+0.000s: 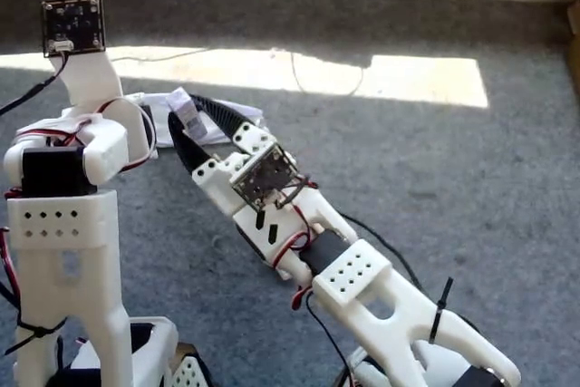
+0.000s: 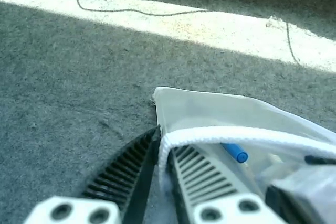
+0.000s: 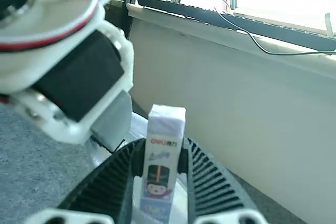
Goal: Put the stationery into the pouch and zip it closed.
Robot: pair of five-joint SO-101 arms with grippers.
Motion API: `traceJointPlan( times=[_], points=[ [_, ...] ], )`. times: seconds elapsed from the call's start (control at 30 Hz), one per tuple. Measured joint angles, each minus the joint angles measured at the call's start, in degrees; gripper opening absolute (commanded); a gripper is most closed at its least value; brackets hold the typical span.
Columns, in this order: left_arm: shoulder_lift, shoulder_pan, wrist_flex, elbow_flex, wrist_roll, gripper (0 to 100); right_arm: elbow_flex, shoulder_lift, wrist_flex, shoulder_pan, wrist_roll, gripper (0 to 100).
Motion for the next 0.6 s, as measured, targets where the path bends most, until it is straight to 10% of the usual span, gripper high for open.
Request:
traceJointPlan(
  times=[0.6],
  points=[
    [0.3,0.0,0.0,0.0,0.0,1,-0.2,-0.3,7.3,-0.4,0.0,13.7]
  ],
)
